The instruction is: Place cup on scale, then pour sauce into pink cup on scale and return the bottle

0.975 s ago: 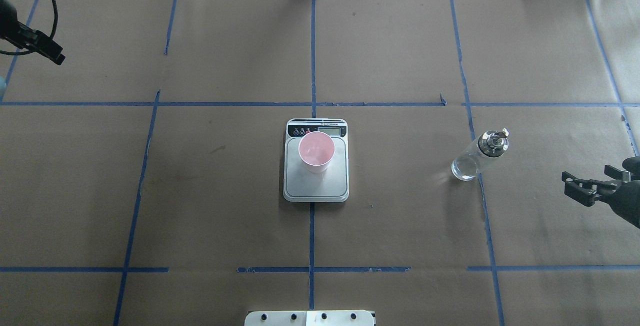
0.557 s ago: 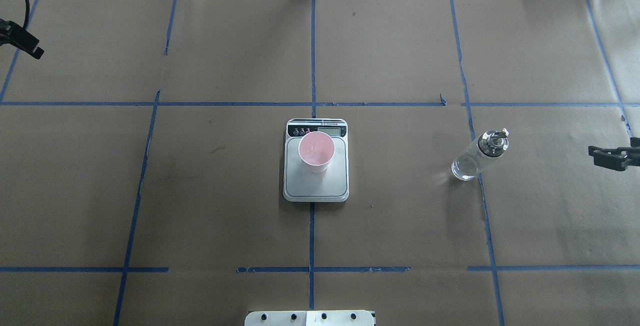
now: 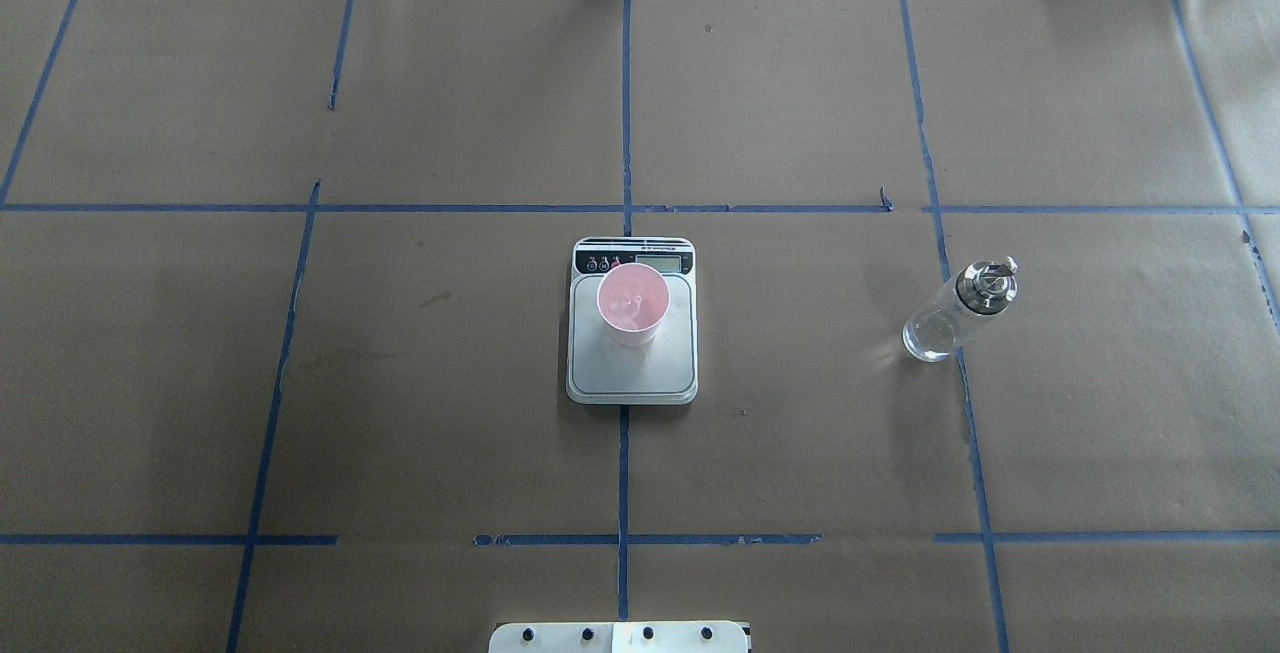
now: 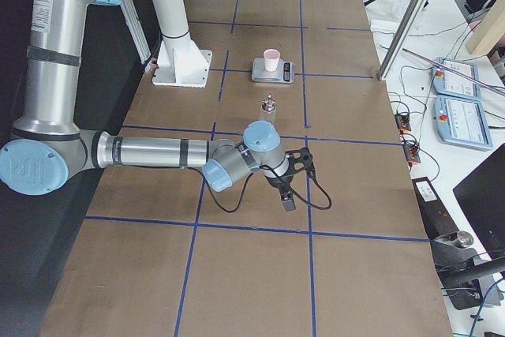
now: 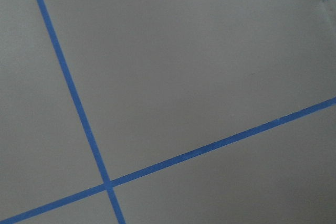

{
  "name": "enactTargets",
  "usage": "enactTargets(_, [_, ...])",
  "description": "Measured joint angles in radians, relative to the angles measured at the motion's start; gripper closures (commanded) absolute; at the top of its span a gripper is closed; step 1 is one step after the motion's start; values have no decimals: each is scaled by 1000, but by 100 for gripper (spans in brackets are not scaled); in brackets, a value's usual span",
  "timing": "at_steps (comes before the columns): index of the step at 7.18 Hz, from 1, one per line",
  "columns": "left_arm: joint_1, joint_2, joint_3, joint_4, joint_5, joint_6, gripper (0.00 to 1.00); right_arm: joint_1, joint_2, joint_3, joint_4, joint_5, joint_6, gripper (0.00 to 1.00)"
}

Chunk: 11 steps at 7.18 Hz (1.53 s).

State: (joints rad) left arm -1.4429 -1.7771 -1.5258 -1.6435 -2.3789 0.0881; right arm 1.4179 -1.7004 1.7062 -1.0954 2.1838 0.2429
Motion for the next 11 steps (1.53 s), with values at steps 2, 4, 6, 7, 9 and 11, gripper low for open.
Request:
enactTargets(2, [-18, 48, 7, -18, -49, 0, 0, 63, 80, 17, -347, 42, -226, 0])
enactTargets(4, [-21, 72, 7, -19, -38, -25, 0, 74, 68, 17, -458, 141, -338, 0])
enactTargets(6, [-34, 107, -16, -20, 21, -102, 0, 73, 46, 9, -466, 171, -349, 0])
enactTargets(7, [-51, 121, -21, -20, 30, -120, 0, 71, 42, 8, -466, 175, -345, 0])
enactTargets(9, [-121, 143, -24, -22, 33, -129, 0, 70, 43, 9, -466, 174, -329, 0])
enactTargets(11, [-164, 195, -33, -36, 8, -95, 0, 70, 49, 12, -469, 178, -324, 0])
